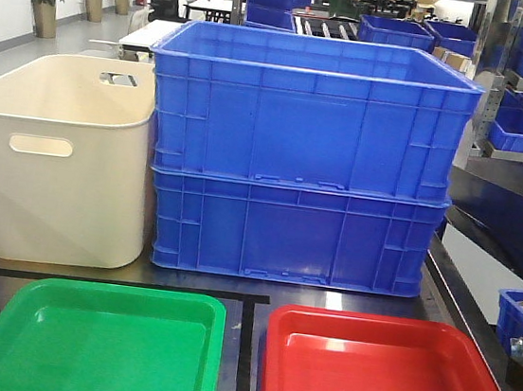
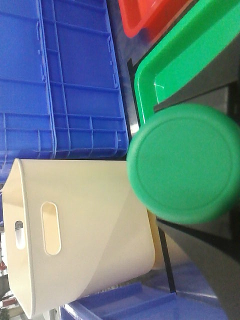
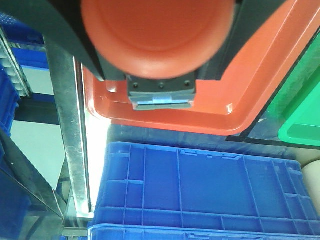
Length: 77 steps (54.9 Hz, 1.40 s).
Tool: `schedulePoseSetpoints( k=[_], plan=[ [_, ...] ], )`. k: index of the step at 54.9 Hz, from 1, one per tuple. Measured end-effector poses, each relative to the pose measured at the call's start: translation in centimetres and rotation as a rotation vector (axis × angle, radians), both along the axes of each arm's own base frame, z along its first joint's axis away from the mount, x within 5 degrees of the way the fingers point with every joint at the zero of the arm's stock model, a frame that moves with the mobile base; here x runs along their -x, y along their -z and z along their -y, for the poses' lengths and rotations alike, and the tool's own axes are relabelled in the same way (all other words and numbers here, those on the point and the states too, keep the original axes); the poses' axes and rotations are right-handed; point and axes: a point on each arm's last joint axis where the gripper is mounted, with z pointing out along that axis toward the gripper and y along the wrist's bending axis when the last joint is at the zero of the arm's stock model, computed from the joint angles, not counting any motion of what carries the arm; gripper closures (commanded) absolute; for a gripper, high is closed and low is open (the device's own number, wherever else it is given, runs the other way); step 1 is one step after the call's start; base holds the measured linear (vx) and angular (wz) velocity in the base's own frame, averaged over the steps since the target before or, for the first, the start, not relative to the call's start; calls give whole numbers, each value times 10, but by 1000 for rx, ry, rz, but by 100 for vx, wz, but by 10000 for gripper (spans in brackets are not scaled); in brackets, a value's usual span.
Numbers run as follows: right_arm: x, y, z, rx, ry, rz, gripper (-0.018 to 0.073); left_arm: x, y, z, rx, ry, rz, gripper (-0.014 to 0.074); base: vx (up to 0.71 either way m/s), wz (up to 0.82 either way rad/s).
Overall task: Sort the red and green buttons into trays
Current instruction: 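Lower the green button into the green tray and red into the red tray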
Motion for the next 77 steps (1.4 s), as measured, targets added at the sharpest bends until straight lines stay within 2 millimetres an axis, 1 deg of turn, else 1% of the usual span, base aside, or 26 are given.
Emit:
schedulePoseSetpoints(
  k=[9,14,19,23,25,26,27,35,44,51,56,62,65,71,77],
  plan=[
    [0,0,0,-2,1,-6,568,-1,-1,0,2,2,8,594,0,0],
    [-1,5,-1,-16,2,-55,568,-4,-3,3,7,15,39,594,0,0],
    [-10,14,-5,-22,-10,-112,568,-15,-3,10,16,50,73,594,0,0],
    [-22,23,-10,-15,-35,-163,568,-26,1,18,13,84,65,594,0,0],
    [-28,29,-13,-10,-51,-190,568,-34,7,23,7,104,40,594,0,0],
    [-46,47,-21,-6,-91,-271,568,-57,21,40,-19,153,-47,594,0,0],
    [-49,50,-22,3,-99,-286,568,-61,24,44,-24,162,-64,594,0,0],
    [-68,74,-29,15,-128,-383,565,-85,46,65,-40,219,-124,593,0,0],
    [-81,95,-33,6,-126,-468,546,-104,72,77,-39,238,-193,570,0,0],
    [-85,104,-34,6,-122,-499,494,-112,87,81,-50,238,-246,496,0,0],
    [-87,108,-35,8,-122,-514,429,-115,96,82,-57,237,-279,410,0,0],
    [-87,108,-35,10,-122,-517,328,-117,102,83,-63,236,-299,287,0,0],
    [-87,108,-35,9,-122,-515,261,-118,103,83,-64,236,-304,225,0,0],
    [-87,108,-35,10,-122,-514,120,-118,102,84,-60,239,-294,79,0,0],
    [-88,108,-35,11,-122,-510,22,-119,100,84,-54,241,-280,-27,0,0]
  ],
)
